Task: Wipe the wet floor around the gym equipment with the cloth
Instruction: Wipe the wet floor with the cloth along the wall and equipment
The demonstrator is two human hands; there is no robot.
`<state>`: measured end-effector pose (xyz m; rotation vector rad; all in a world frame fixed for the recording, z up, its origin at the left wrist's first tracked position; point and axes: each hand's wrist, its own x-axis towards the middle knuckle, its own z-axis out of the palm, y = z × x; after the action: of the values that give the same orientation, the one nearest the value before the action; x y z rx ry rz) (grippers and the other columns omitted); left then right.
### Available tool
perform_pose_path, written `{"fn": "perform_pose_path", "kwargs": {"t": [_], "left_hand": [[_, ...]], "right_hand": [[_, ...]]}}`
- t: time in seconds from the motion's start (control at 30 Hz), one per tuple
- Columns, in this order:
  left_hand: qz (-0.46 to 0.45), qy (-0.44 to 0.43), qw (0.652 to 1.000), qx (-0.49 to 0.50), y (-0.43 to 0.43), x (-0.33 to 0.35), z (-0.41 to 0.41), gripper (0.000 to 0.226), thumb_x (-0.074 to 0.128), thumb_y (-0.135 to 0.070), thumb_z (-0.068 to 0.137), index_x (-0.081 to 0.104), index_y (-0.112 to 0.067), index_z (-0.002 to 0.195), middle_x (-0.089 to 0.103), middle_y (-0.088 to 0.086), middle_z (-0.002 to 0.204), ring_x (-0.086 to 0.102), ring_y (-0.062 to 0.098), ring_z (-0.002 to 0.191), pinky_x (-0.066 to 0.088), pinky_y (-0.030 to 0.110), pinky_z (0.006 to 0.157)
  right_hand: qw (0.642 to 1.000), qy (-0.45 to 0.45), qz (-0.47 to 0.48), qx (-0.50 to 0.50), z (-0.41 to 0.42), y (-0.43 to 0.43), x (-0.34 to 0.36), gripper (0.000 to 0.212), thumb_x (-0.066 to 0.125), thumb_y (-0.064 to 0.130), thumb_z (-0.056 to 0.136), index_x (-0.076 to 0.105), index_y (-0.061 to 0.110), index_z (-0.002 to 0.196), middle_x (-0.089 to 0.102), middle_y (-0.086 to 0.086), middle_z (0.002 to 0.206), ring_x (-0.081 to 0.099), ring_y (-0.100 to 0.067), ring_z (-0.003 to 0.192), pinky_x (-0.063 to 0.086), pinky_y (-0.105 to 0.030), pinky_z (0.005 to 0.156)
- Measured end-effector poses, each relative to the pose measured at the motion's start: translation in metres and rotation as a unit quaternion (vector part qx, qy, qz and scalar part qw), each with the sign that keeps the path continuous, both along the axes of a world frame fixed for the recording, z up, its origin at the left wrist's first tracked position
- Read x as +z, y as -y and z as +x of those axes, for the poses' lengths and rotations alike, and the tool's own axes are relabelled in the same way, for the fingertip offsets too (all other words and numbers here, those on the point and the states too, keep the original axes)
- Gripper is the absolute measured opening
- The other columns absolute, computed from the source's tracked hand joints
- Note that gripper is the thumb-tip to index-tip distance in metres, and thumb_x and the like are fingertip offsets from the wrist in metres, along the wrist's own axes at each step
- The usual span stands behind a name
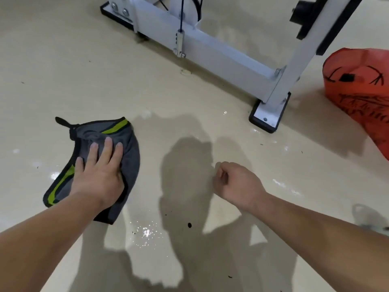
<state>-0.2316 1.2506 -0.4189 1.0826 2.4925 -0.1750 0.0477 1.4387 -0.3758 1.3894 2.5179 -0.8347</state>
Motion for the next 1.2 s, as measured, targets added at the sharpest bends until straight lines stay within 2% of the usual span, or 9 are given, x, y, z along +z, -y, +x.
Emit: {"fn": "perform_pose_path", "kwargs": {"t": [0.23, 0.33, 0.47, 0.6, 0.8, 0.9, 1.03, 1.1, 1.2], "left_hand": [[0.080, -0.004, 0.995, -0.055, -0.129, -0.011, 0.108, 0.068, 0.025, -0.032, 0.108, -0.008, -0.029, 0.167, -0.019, -0.001, 0.175, -0.017, 0.030, 0.161, -0.007, 0.060, 0.128], [0.104, 0.002, 0.983, -0.152, -0.181, -0.014, 0.184, 0.068, 0.025, -0.034, 0.108, -0.008, -0.028, 0.167, -0.019, -0.001, 0.175, -0.019, 0.030, 0.160, -0.008, 0.061, 0.127], [0.103, 0.021, 0.951, -0.292, -0.231, -0.015, 0.267, 0.072, 0.029, -0.038, 0.107, -0.010, -0.026, 0.167, -0.018, 0.001, 0.175, -0.020, 0.033, 0.159, -0.011, 0.061, 0.126], [0.142, 0.054, 0.898, -0.413, -0.224, -0.018, 0.320, 0.067, 0.033, -0.036, 0.106, 0.009, -0.025, 0.168, -0.001, 0.001, 0.177, -0.009, 0.032, 0.162, -0.008, 0.061, 0.126], [0.170, 0.059, 0.853, -0.490, -0.169, -0.023, 0.283, 0.060, 0.035, -0.037, 0.105, 0.032, -0.031, 0.164, 0.026, -0.006, 0.173, 0.014, 0.026, 0.162, 0.008, 0.061, 0.128], [0.158, 0.017, 0.889, -0.429, -0.164, -0.024, 0.210, 0.061, 0.030, -0.038, 0.102, 0.037, -0.033, 0.161, 0.033, -0.006, 0.170, 0.021, 0.025, 0.160, 0.013, 0.063, 0.127], [0.103, -0.020, 0.971, -0.213, -0.161, -0.022, 0.157, 0.065, 0.009, -0.043, 0.103, 0.012, -0.034, 0.167, 0.007, -0.007, 0.177, -0.001, 0.022, 0.163, -0.001, 0.058, 0.129], [0.109, -0.021, 0.981, -0.156, -0.157, -0.020, 0.171, 0.064, 0.005, -0.043, 0.105, 0.006, -0.034, 0.168, 0.000, -0.007, 0.177, -0.006, 0.024, 0.163, -0.004, 0.057, 0.129], [0.119, 0.003, 0.976, -0.181, -0.137, -0.016, 0.195, 0.063, 0.009, -0.042, 0.106, 0.006, -0.031, 0.168, 0.000, -0.004, 0.177, -0.008, 0.028, 0.162, -0.005, 0.059, 0.128]], "right_hand": [[0.998, -0.042, 0.009, -0.052, 0.050, -0.028, -0.014, 0.017, 0.060, 0.038, 0.085, 0.053, 0.023, 0.078, 0.059, 0.007, 0.068, 0.057, -0.013, 0.069, 0.050, -0.033, 0.062], [0.998, -0.025, 0.014, -0.063, 0.093, -0.046, -0.013, 0.017, 0.059, 0.041, 0.085, 0.051, 0.027, 0.080, 0.060, 0.009, 0.067, 0.057, -0.009, 0.067, 0.050, -0.032, 0.062], [0.985, -0.026, 0.029, -0.169, 0.149, -0.075, -0.012, 0.010, 0.056, 0.036, 0.084, 0.049, 0.031, 0.089, 0.065, 0.013, 0.072, 0.060, -0.007, 0.069, 0.048, -0.030, 0.062], [0.974, -0.007, 0.077, -0.214, 0.187, -0.082, -0.014, 0.009, 0.055, 0.016, 0.076, 0.048, 0.022, 0.077, 0.055, 0.004, 0.080, 0.054, -0.024, 0.074, 0.042, -0.034, 0.054], [0.985, 0.039, 0.086, -0.148, 0.182, -0.067, -0.012, 0.016, 0.063, 0.021, 0.068, 0.048, 0.026, 0.073, 0.049, 0.010, 0.081, 0.049, -0.023, 0.083, 0.037, -0.032, 0.066], [0.987, -0.002, 0.072, -0.142, 0.164, -0.060, -0.009, 0.013, 0.065, 0.022, 0.072, 0.054, 0.028, 0.075, 0.052, 0.010, 0.081, 0.053, -0.020, 0.083, 0.041, -0.031, 0.068], [0.991, -0.050, 0.092, -0.082, 0.145, -0.058, -0.014, 0.016, 0.062, 0.016, 0.079, 0.062, 0.026, 0.092, 0.052, 0.011, 0.089, 0.054, -0.021, 0.089, 0.045, -0.033, 0.071], [0.985, -0.088, 0.144, -0.045, 0.129, -0.062, -0.020, 0.024, 0.062, 0.013, 0.081, 0.066, 0.017, 0.104, 0.056, 0.002, 0.098, 0.057, -0.026, 0.093, 0.049, -0.037, 0.076], [0.965, -0.145, 0.213, 0.047, 0.083, -0.062, -0.029, 0.021, 0.062, 0.014, 0.084, 0.068, 0.011, 0.104, 0.063, -0.006, 0.105, 0.059, -0.031, 0.098, 0.052, -0.043, 0.082]]}}
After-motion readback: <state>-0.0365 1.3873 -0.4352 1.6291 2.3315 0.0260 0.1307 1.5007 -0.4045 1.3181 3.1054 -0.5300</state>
